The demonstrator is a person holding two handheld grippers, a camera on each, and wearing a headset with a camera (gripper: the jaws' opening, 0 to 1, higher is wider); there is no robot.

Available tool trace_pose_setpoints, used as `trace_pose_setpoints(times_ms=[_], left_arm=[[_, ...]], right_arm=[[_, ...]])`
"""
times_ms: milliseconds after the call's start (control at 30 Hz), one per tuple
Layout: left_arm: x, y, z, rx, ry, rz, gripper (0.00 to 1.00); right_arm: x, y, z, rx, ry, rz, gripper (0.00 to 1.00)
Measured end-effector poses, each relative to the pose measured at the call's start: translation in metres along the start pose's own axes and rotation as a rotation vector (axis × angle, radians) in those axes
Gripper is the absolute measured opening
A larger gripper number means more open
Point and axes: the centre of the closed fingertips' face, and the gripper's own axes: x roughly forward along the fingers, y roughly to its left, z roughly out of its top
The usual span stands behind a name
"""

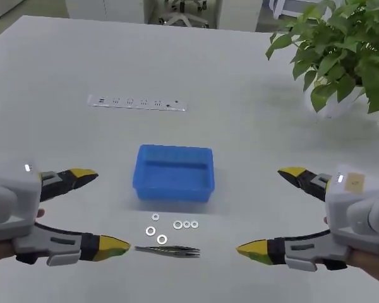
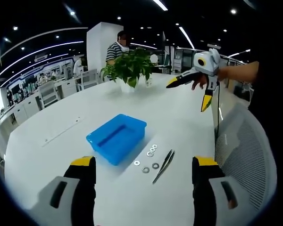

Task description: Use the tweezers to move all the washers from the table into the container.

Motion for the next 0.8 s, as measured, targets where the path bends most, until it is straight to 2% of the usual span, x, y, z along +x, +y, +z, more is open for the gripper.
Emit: trace_pose_setpoints(times_ms=[367, 533, 800], left_arm=[[0.011, -0.008, -0.012, 0.06, 0.077, -0.099, 0.63], [0.018, -0.012, -0.018, 0.108, 0.116, -0.132, 0.55], [0.028, -0.019, -0.035, 0.171, 0.193, -0.193, 0.43]], right_arm=[[0.008, 0.001, 0.0, -0.044, 0.021, 0.031, 0.94], [0.01, 0.001, -0.002, -0.067, 0.037, 0.045, 0.91], [0.017, 0.004, -0.008, -0.105, 0.063, 0.083, 0.87]])
